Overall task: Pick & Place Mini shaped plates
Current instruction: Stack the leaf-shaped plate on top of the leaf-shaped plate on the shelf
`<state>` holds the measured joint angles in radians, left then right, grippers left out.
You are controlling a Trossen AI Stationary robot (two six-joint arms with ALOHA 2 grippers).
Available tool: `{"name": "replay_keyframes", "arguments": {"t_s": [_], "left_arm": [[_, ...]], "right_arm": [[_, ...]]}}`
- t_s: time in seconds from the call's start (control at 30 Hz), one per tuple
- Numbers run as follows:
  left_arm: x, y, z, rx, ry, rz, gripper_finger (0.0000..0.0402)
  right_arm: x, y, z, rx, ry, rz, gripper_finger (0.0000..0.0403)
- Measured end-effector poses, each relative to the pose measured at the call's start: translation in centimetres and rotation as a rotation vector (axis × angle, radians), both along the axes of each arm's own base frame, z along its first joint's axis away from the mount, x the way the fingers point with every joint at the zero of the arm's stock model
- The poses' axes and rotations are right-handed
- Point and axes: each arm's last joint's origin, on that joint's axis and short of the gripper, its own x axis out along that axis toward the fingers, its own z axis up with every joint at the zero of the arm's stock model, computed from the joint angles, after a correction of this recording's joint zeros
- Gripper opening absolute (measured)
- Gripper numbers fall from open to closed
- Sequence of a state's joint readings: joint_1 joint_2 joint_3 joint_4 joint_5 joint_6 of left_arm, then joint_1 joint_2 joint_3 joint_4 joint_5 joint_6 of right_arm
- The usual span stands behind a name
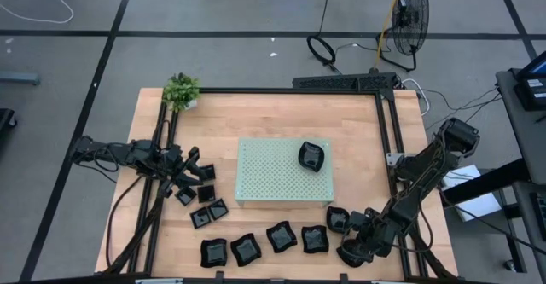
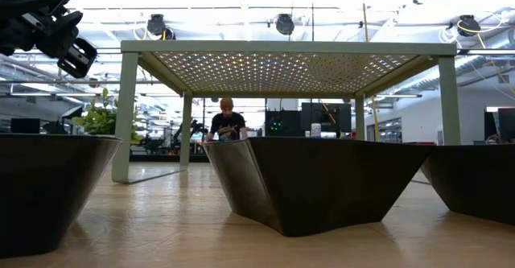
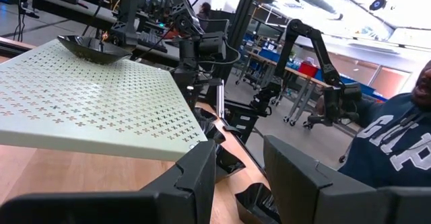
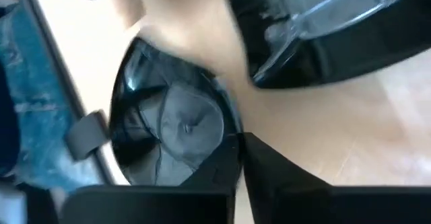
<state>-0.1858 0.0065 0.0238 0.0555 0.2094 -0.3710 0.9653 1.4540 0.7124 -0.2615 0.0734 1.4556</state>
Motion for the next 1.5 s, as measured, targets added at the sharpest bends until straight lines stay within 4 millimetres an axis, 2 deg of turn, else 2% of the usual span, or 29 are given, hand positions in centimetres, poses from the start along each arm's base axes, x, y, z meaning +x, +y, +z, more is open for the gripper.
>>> {"name": "replay_keyframes", "arguments": {"t_s": [0.37,0.53,0.7,1.03,1.33,1.5], "left_arm": [[0.0,0.0,0.0,0.0,0.0,0.0,0.0129],[0.0,0.0,0.0,0.0,0.0,0.0,0.0129],[0.0,0.0,0.0,0.0,0.0,0.0,0.0129],[0.0,0.0,0.0,0.0,0.0,0.0,0.0129],[0.0,0.0,0.0,0.0,-0.001,0.0,0.0129],[0.0,0.0,0.0,0.0,0.0,0.0,0.0129]], "right_arm": [[-0.4,-0.5,2.6,0.095,-0.06,0.011,0.0001],[-0.4,-1.0,4.1,0.067,-0.21,0.023,0.0001],[-0.2,-1.7,5.0,-0.045,-0.38,0.021,0.0],[2.8,-4.2,5.7,-0.346,-0.616,-0.112,0.0],[6.0,-4.6,8.9,-0.407,-0.96,-0.001,0.0],[7.6,-5.5,10.2,-0.514,-1.117,0.007,0.0]]}}
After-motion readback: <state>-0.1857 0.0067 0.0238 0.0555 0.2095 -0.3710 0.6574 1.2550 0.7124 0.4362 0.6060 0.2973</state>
